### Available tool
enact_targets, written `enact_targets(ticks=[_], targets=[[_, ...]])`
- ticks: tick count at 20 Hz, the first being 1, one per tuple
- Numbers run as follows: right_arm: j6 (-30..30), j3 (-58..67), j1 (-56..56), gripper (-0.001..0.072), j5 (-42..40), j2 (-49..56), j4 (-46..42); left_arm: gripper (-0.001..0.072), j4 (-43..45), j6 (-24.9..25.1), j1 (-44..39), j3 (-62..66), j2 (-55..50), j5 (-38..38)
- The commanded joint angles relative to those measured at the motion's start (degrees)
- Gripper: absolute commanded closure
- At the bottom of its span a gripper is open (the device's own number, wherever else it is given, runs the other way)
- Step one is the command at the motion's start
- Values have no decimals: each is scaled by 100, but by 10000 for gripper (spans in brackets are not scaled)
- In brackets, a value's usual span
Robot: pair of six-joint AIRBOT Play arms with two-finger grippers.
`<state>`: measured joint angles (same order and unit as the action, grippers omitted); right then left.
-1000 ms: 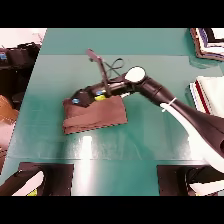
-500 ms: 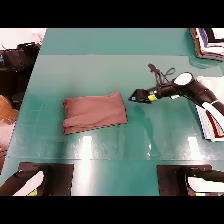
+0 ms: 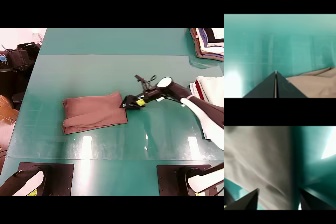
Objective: Fold the shirts.
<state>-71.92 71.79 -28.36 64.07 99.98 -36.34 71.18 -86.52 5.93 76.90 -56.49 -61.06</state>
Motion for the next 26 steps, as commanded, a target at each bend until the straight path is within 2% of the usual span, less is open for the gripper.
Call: enact_targets(ticks=[1, 3, 4, 7, 10, 14, 19, 22, 26], targets=[[2, 734, -557, 196, 39, 684, 334, 683, -256, 0, 4, -7, -4, 11], [61, 1056, -723, 618, -68, 811, 321, 684, -302, 0, -81, -7, -4, 15], [199, 1182, -748, 694, -146, 815, 319, 684, -302, -2, -199, -7, -4, 24], [236, 1593, -549, 695, -48, 791, 315, 684, -264, -2, -785, -7, -4, 175], [232, 1880, 118, 695, 22, 424, 313, 684, -267, -4, -1419, -7, -7, 345], [232, 1974, 1681, 695, 9, -485, 280, 684, -269, -9, -1939, -7, -4, 538], [227, 1971, 3941, 696, -109, -1408, -487, 684, -267, -48, -2415, -7, -4, 955], [227, 1969, 5191, 695, -155, -1617, -573, 684, -267, -52, -2675, -7, -7, 1233], [227, 1969, 6212, 695, -173, -1578, -562, 684, -275, -55, -2846, -7, -7, 1458]])
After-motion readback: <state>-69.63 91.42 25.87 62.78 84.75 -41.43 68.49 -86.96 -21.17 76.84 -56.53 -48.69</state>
